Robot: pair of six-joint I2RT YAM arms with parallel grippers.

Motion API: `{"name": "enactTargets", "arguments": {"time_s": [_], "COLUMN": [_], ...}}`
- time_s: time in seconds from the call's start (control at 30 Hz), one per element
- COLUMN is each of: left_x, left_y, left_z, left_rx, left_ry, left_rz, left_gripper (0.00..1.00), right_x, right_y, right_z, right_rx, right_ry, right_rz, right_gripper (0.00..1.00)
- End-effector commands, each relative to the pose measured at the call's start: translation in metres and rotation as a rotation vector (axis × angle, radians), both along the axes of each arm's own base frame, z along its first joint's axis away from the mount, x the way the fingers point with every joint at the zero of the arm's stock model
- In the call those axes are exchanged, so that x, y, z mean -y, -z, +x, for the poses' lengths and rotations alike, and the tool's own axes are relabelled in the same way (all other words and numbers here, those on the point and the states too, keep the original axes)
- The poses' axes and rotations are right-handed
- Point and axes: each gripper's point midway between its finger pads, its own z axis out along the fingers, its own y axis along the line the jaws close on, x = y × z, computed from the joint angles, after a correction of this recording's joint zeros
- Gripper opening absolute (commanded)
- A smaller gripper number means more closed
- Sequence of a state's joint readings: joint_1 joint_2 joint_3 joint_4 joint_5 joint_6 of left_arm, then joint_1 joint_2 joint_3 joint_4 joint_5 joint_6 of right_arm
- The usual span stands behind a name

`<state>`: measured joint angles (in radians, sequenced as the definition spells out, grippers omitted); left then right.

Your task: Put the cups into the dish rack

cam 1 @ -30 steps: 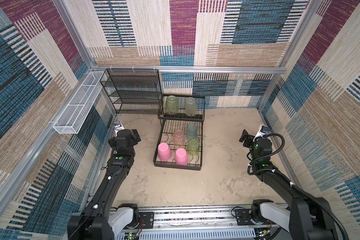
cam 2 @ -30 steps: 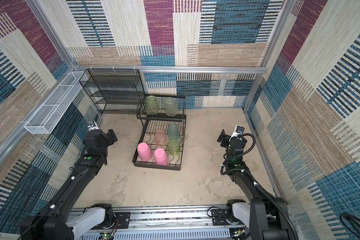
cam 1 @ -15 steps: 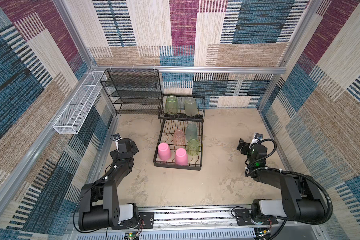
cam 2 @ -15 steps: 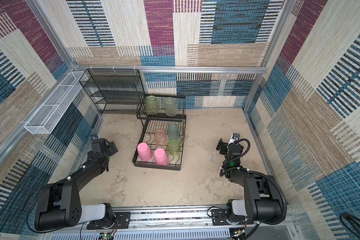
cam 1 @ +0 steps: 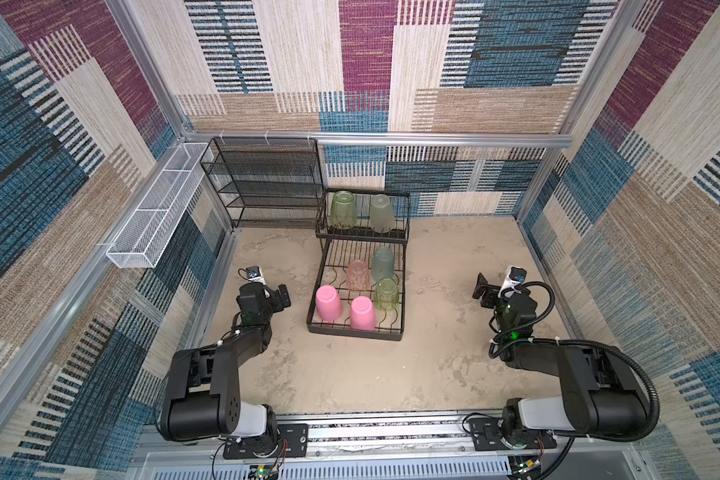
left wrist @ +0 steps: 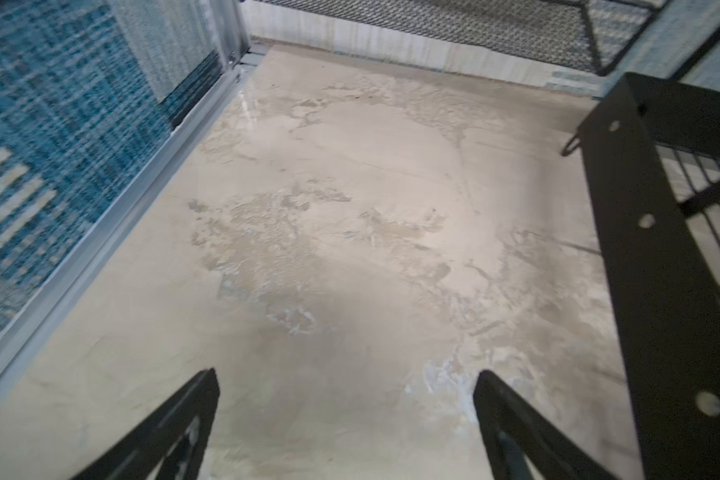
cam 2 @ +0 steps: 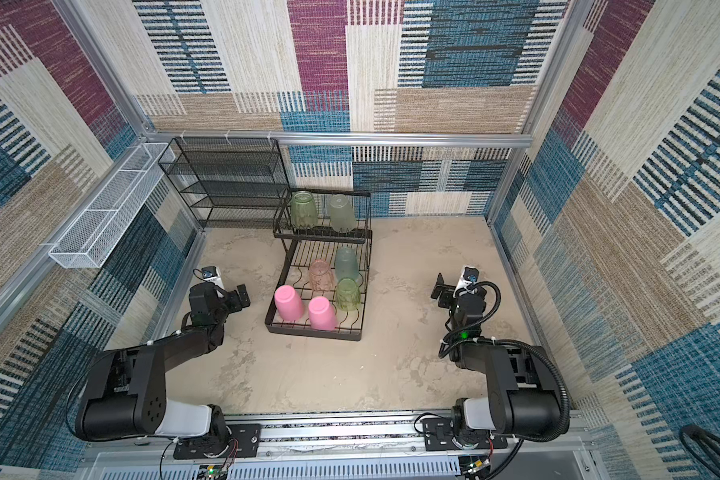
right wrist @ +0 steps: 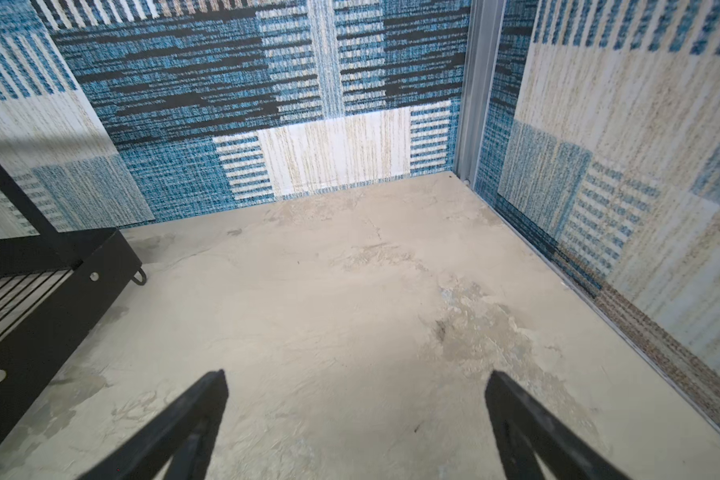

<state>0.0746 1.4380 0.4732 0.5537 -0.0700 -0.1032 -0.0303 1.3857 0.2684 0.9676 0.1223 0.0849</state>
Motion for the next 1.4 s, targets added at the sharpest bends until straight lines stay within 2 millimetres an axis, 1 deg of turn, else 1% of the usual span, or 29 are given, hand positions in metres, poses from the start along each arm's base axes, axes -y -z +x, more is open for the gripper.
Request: {"name": "enactTargets", "arguments": {"time_s": [0.0, 0.1, 0.17, 0.23, 0.3, 0.4, 0.47, 0.5, 0.53, 0.57, 0.8, 1.37], "left_x": [0.019, 0.033, 0.036, 0.033, 0.030, 0.023, 0.022, 0.022, 0.021, 0.021, 0.021, 0.022], "left_y": [-0.018, -0.008, -0.006, -0.004, -0.005, -0.002, -0.001, 0.000, 0.000, 0.001, -0.001, -0.002], "left_z": [0.007, 0.006, 0.007, 0.005, 0.007, 0.012, 0.014, 0.015, 0.015, 0.016, 0.015, 0.013], "left_rx": [0.126, 0.143, 0.166, 0.135, 0.151, 0.109, 0.094, 0.097, 0.093, 0.090, 0.099, 0.106], "left_ry": [0.102, 0.154, 0.164, 0.143, 0.130, 0.085, 0.094, 0.094, 0.094, 0.094, 0.094, 0.097], "left_rz": [0.066, 0.104, 0.122, 0.116, 0.121, 0.114, 0.096, 0.097, 0.093, 0.092, 0.092, 0.092], "left_gripper": [0.99, 0.99, 0.99, 0.99, 0.99, 0.99, 0.99, 0.99, 0.99, 0.99, 0.99, 0.99], "right_x": [-0.006, -0.007, -0.010, -0.012, -0.014, -0.022, -0.027, -0.028, -0.028, -0.030, -0.030, -0.030], "right_y": [-0.016, -0.016, -0.014, -0.013, -0.010, -0.007, -0.007, -0.005, 0.000, 0.000, -0.002, -0.001], "right_z": [0.002, -0.004, -0.008, -0.008, -0.007, -0.010, -0.009, -0.006, 0.002, 0.004, 0.001, 0.001], "right_rx": [0.071, 0.110, 0.129, 0.129, 0.125, 0.146, 0.140, 0.130, 0.090, 0.092, 0.101, 0.097], "right_ry": [-0.038, -0.041, -0.058, -0.071, -0.086, -0.131, -0.162, -0.167, -0.172, -0.184, -0.186, -0.186], "right_rz": [-0.025, -0.041, -0.048, -0.051, -0.055, -0.071, -0.080, -0.079, -0.077, -0.082, -0.085, -0.084], "right_gripper": [1.00, 1.00, 1.00, 1.00, 1.00, 1.00, 1.00, 1.00, 1.00, 1.00, 1.00, 1.00]}}
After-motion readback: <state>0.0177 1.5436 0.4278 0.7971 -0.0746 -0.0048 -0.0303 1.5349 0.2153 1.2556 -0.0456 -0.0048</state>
